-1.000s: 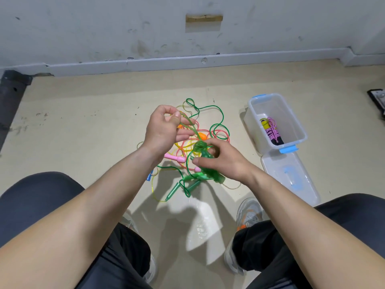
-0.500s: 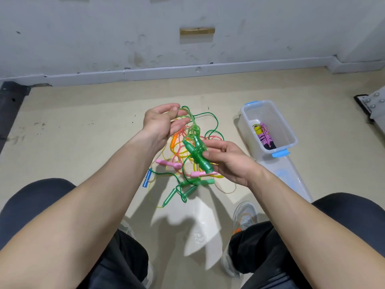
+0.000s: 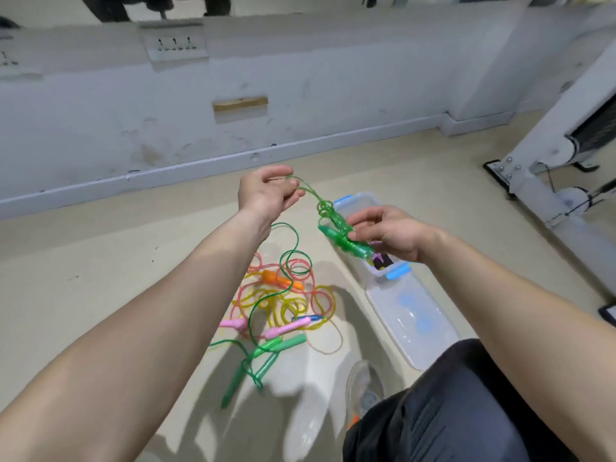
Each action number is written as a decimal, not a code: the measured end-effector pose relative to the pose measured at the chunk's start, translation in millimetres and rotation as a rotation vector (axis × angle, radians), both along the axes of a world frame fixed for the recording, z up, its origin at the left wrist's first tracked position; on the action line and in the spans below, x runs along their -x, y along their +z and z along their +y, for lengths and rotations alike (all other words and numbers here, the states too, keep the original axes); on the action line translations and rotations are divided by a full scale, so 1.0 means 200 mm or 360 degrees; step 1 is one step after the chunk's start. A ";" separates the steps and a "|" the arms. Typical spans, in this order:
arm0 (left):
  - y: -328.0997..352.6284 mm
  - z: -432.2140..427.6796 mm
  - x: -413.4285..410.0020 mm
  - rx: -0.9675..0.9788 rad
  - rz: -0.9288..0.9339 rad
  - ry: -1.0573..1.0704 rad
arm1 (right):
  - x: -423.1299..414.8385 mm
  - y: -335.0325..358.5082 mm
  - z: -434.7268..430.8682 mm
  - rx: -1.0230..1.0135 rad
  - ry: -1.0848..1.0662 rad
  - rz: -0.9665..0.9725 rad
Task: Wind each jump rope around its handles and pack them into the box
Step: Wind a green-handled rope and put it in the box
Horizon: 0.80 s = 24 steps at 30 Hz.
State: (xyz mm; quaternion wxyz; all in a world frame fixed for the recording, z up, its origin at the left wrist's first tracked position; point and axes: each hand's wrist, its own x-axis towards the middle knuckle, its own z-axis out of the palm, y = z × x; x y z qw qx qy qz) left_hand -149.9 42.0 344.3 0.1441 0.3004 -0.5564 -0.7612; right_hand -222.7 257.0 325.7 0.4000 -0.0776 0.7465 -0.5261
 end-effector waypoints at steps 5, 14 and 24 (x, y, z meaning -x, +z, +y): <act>-0.22 0.16 0.35 0.0232 -0.0105 -0.0149 | 0.32 -0.15 0.18 -0.0140 -0.0100 0.0095; -0.82 0.39 0.91 0.1409 -0.0227 -0.0647 | 0.76 -0.80 0.36 -0.0430 -0.0361 0.0340; -1.36 0.40 1.18 0.2104 -0.0521 -0.1155 | 0.93 -1.39 0.23 -0.1106 0.0274 0.0606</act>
